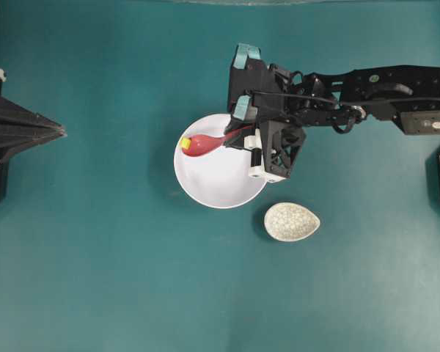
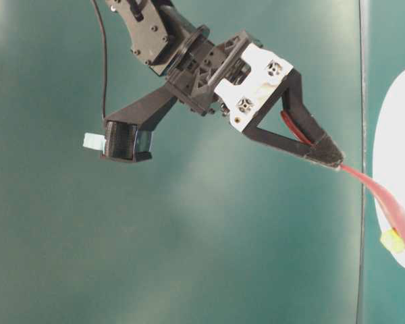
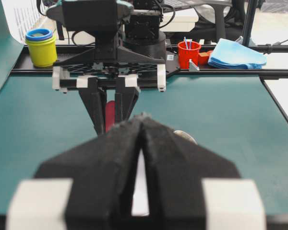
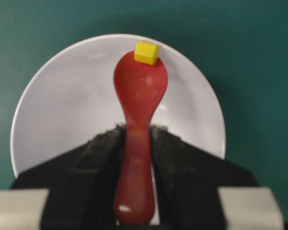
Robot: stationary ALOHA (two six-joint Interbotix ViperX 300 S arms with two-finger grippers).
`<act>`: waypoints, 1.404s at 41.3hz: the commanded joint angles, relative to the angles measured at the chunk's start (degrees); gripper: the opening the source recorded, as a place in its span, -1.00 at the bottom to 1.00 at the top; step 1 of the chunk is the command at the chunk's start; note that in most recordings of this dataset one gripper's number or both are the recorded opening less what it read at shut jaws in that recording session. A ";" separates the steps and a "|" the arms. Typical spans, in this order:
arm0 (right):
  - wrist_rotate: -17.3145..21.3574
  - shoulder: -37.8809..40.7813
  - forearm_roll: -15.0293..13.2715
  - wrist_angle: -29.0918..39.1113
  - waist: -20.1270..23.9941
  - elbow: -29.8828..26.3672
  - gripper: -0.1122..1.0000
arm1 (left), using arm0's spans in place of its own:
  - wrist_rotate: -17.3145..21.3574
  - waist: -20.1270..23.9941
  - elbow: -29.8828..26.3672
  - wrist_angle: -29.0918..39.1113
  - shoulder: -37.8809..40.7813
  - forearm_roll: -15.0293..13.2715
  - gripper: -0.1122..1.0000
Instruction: Scoop the yellow hexagonal prism block from the bowl with a spoon using the right arm.
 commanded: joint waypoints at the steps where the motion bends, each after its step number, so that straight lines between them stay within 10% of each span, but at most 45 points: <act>1: 0.00 -1.93 0.09 -1.32 0.53 -0.26 -0.36 | 0.00 0.09 -1.67 -0.53 0.18 0.09 -0.74; 58: 0.79 -16.79 0.35 -33.75 7.38 16.17 -0.36 | -1.05 0.09 -1.67 -0.44 0.26 0.09 -0.74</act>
